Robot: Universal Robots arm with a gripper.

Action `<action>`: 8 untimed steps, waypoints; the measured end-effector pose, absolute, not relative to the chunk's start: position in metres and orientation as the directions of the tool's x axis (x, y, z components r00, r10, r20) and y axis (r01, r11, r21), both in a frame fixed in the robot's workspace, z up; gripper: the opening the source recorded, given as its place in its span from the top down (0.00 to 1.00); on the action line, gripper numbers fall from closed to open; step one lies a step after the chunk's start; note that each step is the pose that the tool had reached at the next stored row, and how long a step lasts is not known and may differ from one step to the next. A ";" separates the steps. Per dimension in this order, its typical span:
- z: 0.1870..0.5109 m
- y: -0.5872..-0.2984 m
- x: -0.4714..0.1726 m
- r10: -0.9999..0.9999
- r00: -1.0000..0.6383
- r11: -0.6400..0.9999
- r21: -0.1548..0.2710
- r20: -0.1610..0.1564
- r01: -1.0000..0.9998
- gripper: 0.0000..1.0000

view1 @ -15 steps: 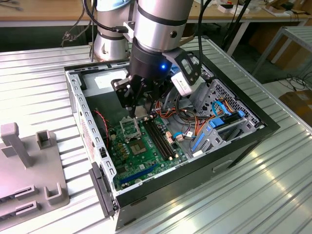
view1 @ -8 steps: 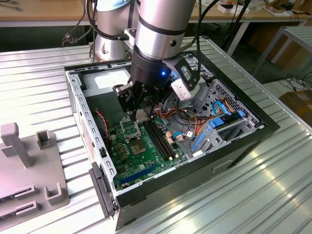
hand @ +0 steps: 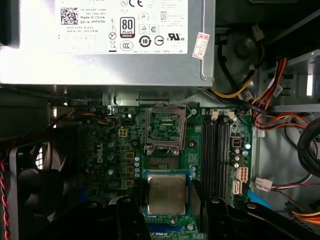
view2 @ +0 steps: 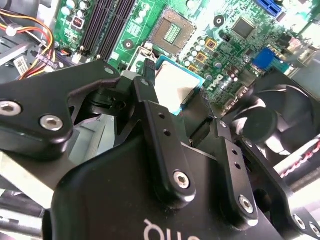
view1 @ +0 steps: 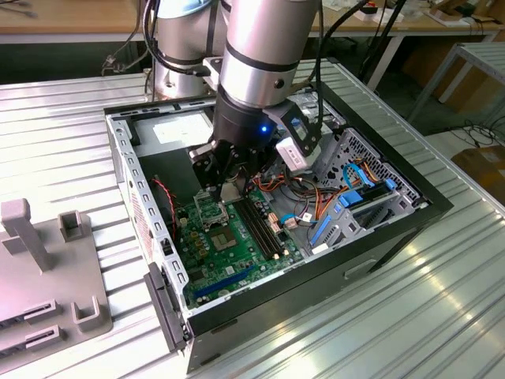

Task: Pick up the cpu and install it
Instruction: 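Place the cpu into insertion slot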

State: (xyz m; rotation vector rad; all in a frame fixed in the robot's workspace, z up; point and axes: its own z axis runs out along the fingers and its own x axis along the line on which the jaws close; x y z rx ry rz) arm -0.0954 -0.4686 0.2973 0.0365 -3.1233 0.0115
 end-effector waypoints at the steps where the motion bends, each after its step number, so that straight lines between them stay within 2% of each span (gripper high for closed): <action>1: 0.294 -0.469 -0.095 -0.023 -1.000 1.000 -0.007 0.018 -0.023 0.53; 8: 0.278 -0.469 -0.095 -0.023 -1.000 1.000 -0.007 0.018 -0.023 0.53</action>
